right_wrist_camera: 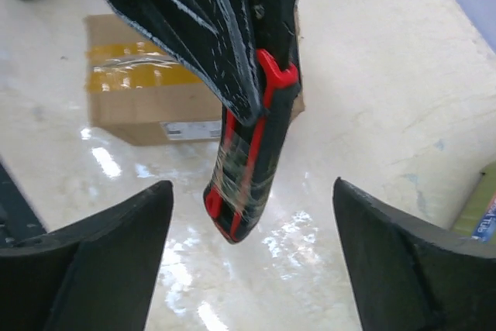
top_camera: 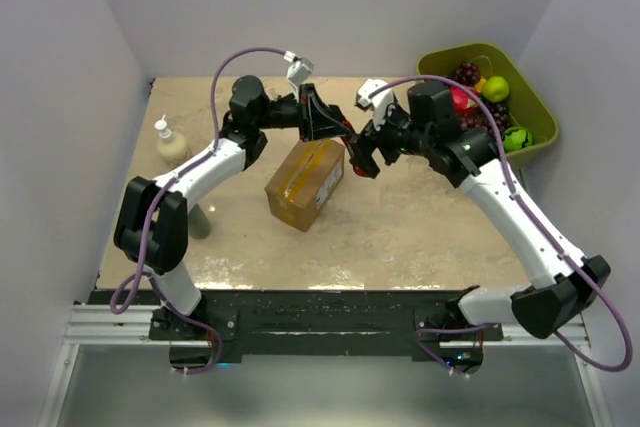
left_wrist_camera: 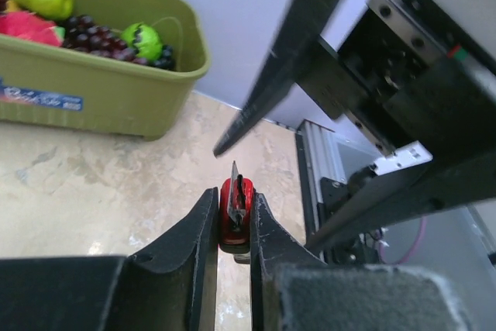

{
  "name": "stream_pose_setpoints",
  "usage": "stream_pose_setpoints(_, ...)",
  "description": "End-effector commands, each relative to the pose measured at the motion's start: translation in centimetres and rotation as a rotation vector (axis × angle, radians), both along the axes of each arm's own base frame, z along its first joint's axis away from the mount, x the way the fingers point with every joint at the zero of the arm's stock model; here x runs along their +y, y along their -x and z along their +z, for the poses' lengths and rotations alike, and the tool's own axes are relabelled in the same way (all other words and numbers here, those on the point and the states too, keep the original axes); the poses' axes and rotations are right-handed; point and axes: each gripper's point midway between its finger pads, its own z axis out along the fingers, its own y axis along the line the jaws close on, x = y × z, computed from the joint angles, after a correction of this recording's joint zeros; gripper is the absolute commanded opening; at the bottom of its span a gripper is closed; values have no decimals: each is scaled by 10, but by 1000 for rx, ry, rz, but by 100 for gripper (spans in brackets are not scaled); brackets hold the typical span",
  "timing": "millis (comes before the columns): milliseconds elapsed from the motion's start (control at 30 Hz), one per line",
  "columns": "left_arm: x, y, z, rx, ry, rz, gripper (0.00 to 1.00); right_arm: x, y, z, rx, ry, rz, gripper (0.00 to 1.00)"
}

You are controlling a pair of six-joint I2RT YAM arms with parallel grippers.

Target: Unpack the express box

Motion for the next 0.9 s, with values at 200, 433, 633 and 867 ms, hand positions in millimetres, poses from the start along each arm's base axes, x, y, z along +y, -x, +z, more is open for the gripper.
stream_pose_setpoints(200, 17, 42, 47, -73, 121, -158, 0, 29, 56, 22, 256, -350, 309, 93)
stream_pose_setpoints(433, 20, 24, 61, -71, 136, -112, 0, 35, 64, -8, 358, -377, 324, 89)
stream_pose_setpoints(633, 24, 14, 58, -48, 139, -87, 0, 43, 54, -4, 366, -429, 318, 53)
stream_pose_setpoints(867, 33, 3, 45, -50, 116, -58, 1, 33, 34, 9, 273, -366, 271, 2)
